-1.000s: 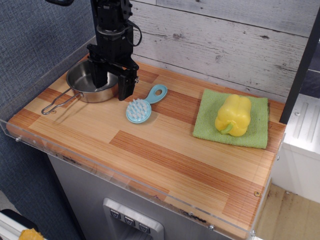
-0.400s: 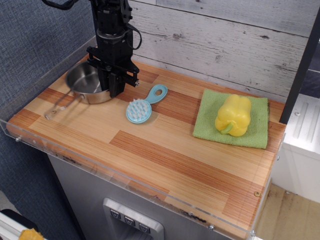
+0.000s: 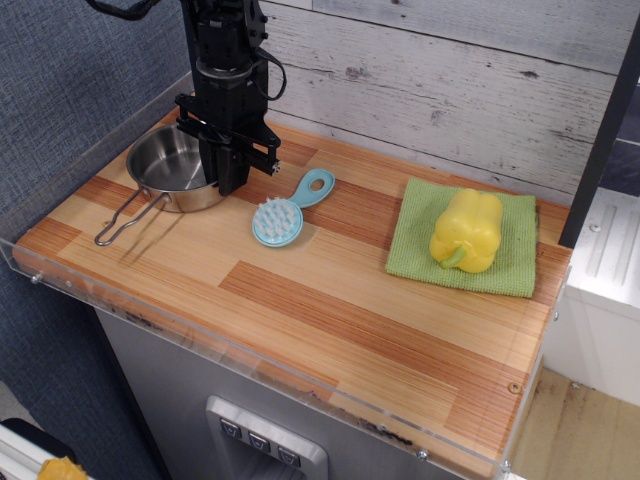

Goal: Place the pot to the lower right corner of the table

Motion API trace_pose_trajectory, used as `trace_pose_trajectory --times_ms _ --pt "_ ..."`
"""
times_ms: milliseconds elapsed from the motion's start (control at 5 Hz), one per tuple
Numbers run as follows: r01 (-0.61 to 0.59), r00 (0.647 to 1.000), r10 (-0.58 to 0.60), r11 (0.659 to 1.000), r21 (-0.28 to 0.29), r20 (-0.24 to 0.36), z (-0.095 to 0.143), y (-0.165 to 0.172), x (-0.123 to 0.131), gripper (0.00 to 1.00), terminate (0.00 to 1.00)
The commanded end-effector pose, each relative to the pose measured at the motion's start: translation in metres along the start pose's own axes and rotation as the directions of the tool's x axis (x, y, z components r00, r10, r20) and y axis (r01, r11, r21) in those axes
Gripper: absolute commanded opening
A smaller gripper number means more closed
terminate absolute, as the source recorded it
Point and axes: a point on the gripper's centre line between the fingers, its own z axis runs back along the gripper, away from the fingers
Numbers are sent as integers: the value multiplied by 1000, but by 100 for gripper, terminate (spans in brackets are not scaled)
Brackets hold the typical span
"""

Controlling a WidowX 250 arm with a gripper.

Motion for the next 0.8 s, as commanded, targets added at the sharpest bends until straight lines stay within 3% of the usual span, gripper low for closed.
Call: trace_pose_trajectory --times_ms 0,200,400,600 --pt "45 995 -52 995 86 87 52 -3 -4 0 0" --pt "67 990 -81 991 118 117 70 -14 -5 0 0" --pt "140 975 -160 981 132 154 82 -59 5 0 0" --pt "240 951 -257 964 116 172 74 -110 8 0 0"
